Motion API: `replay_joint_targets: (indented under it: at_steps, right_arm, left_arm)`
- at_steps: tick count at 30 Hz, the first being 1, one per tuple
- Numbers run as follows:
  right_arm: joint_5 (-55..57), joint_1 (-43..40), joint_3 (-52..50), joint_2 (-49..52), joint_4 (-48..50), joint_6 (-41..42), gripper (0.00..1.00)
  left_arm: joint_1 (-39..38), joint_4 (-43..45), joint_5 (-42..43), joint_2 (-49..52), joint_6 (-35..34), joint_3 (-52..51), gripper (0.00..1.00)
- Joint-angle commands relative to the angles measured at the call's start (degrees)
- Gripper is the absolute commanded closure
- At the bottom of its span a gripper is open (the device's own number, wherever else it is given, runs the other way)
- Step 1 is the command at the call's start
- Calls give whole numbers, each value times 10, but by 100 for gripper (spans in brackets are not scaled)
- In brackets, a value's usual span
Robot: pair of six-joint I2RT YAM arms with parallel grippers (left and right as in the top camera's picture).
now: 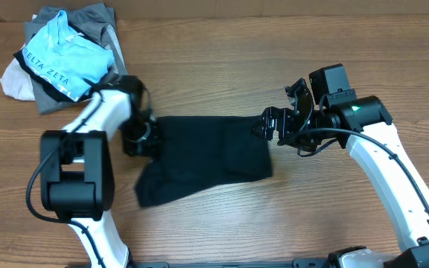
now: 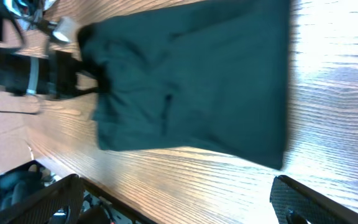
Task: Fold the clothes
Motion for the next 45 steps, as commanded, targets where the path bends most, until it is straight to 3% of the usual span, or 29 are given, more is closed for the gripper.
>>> replay_joint_targets:
  at_steps: [1,6,13,17,22,27,29,37,45]
  right_arm:
    - [38,3,1,2,2,-3,0]
    - [85,3,-31,2,30,11,0]
    - [53,3,-141,2,160,40,0]
    - [41,3,-214,3,256,104,22]
    - [-16,4,-262,14,337,121,26]
    - [-21,22,-268,40,368,132,51]
    - [-21,26,-268,50,375,146,56]
    - [-11,27,-268,61,391,165,56]
    - [20,27,-268,83,401,176,60]
  left_arm:
    - [15,-41,-46,3,-7,79,96]
    - [-1,-134,-75,1,-10,192,96]
    - [-68,-205,-73,0,-12,290,96]
    - [-123,-204,-53,0,-12,290,96]
    - [-186,-179,-49,1,-17,290,96]
    - [-239,-137,-38,3,-38,290,95]
    - [-254,-127,-38,6,-42,290,93]
    - [-282,-124,-36,39,-42,285,91]
    - [-292,-113,43,89,-41,285,96]
